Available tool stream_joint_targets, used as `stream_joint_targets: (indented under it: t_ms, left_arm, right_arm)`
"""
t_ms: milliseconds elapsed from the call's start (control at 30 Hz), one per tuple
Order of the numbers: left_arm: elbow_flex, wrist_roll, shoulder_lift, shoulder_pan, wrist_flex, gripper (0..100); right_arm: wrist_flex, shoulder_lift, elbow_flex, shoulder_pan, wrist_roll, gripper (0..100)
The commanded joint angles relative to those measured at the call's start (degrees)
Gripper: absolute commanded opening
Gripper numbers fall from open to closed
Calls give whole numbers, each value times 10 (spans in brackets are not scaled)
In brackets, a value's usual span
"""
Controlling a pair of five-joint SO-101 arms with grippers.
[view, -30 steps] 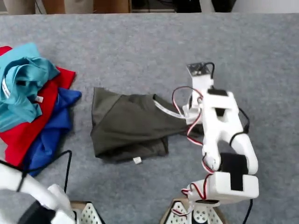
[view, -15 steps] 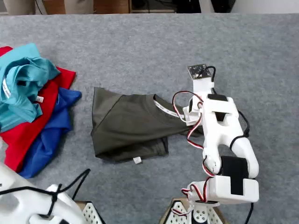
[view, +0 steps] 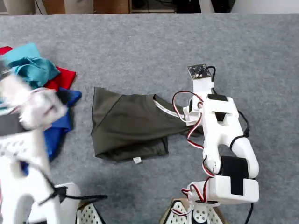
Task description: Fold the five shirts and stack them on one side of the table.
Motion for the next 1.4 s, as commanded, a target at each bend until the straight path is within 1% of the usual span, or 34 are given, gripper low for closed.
stream_joint_targets:
  t_ms: [0,100,200,367,500,567,667,733,800,867,933,1067,1133,1233,1333,1367]
  left_arm:
    - [-45,25,106,118,-23,329]
    - [-85,11,209,152,-26,329]
    - [-137,4,314,167,-26,329]
    - [-260,7,497,171,-27,329]
    - [-364,32,647,170,-31,323]
    - [-409,32,710,171,-30,263]
    - [-471,25,786,188,-21,119]
    - [-513,3,819,199,9,18]
    - [-551,-3,838,201,47,33]
    - [-592,-3,840,199,76,15]
    - [-635,-7,837,198,102,19]
    - [-760,-7,810,199,171,19]
    - [-804,-7,778,202,171,19]
    - [-840,-7,721,216,171,19]
    - [-842,-7,679,245,171,19]
    - [-843,-7,670,258,171,19]
  right_arm:
    - [-10,-8,3,6,4,2]
    - [-10,-9,3,7,4,2]
    - [-10,-9,3,8,4,2]
    - [-10,-9,3,8,4,2]
    - [-10,-9,3,8,4,2]
    - [-10,-9,3,8,4,2]
    - [-10,-9,3,8,4,2]
    - [-10,-9,3,8,4,2]
    - [-10,-9,3,8,4,2]
    - [-10,-9,3,8,4,2]
    - [-10,-9,3,8,4,2]
    - [-10,-9,3,8,6,2]
    - [-10,-9,0,9,6,2]
    - [-4,-11,-3,9,10,2]
    - [61,-35,-22,9,70,2]
    - [87,-50,-30,10,78,2]
